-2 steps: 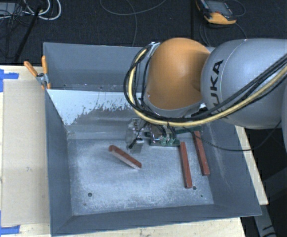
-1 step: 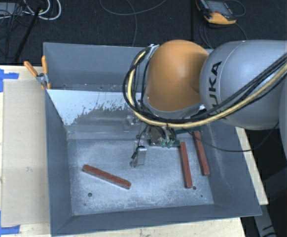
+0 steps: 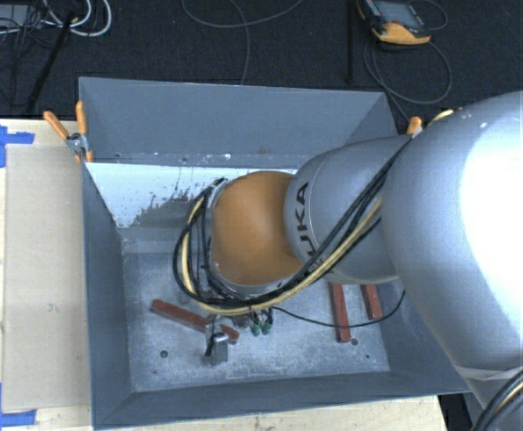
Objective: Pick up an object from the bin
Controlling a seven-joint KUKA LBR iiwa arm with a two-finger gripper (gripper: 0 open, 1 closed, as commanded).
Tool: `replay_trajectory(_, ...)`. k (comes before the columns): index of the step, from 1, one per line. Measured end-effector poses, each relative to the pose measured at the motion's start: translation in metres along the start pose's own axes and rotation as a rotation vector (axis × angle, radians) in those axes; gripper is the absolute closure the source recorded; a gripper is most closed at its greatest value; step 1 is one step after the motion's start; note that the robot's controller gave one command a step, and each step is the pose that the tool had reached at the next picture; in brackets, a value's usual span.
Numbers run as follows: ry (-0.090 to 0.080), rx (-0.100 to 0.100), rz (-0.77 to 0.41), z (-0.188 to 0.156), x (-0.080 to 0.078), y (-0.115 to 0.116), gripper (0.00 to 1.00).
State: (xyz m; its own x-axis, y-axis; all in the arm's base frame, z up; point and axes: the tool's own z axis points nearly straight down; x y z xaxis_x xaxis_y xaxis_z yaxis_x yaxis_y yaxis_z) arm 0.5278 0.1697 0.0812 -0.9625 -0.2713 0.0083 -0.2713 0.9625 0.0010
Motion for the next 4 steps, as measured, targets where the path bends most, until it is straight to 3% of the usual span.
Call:
replay_trajectory(1,-0.008,0.0,0.057,0.012,-0.011,0.003,0.0)
replay_trajectory(2,-0.008,0.0,0.059,0.012,-0.011,0.003,1.0)
replay_trajectory(3,-0.016,0.002,-0.145,-0.121,-0.033,-0.01,1.0)
replay_trajectory(4,-0.005,0.003,-0.048,-0.094,-0.024,-0.082,1.0)
